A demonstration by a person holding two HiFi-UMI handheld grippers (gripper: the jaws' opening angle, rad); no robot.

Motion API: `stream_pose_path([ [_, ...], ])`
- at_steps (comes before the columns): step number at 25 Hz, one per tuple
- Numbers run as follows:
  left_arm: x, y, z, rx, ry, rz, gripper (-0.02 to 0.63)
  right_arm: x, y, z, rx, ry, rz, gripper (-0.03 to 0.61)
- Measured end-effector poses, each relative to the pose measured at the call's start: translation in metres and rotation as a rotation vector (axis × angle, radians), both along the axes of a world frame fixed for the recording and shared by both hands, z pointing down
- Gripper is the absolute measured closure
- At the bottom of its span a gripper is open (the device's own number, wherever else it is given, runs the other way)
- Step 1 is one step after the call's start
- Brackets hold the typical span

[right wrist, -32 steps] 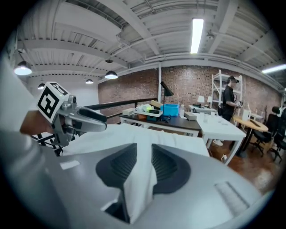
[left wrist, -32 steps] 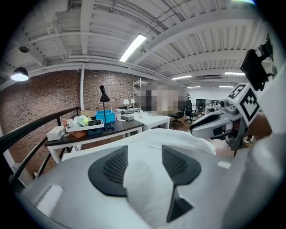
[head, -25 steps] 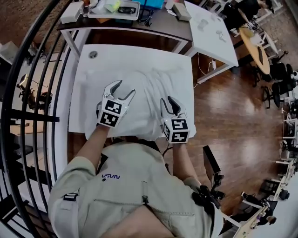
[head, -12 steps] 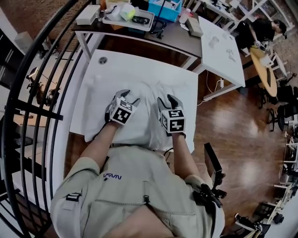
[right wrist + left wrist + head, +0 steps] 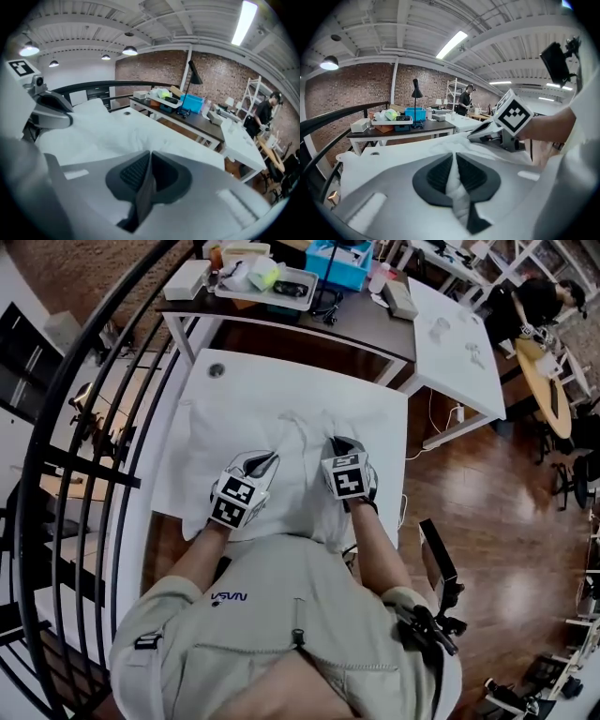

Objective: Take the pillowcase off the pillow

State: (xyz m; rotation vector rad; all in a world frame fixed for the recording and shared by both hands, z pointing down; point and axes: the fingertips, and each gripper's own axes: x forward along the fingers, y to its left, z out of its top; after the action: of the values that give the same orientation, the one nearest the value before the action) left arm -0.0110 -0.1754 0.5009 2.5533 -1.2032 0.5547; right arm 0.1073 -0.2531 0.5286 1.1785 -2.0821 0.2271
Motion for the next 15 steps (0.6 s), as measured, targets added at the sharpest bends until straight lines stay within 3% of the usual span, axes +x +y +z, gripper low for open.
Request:
stream_pose_path([
  [9,-0.033,0.031,-0.049,0.043,0.289,-0.03,0.592,0.074,-0.014,-0.028,0.086,-0.013,0.242,0.569],
  [15,-0.051,0.027,-0.043,0.01,0.381,-0.078,0.598,0.121,-0.01,0.002,0.052,-0.041,0.395,0.569],
])
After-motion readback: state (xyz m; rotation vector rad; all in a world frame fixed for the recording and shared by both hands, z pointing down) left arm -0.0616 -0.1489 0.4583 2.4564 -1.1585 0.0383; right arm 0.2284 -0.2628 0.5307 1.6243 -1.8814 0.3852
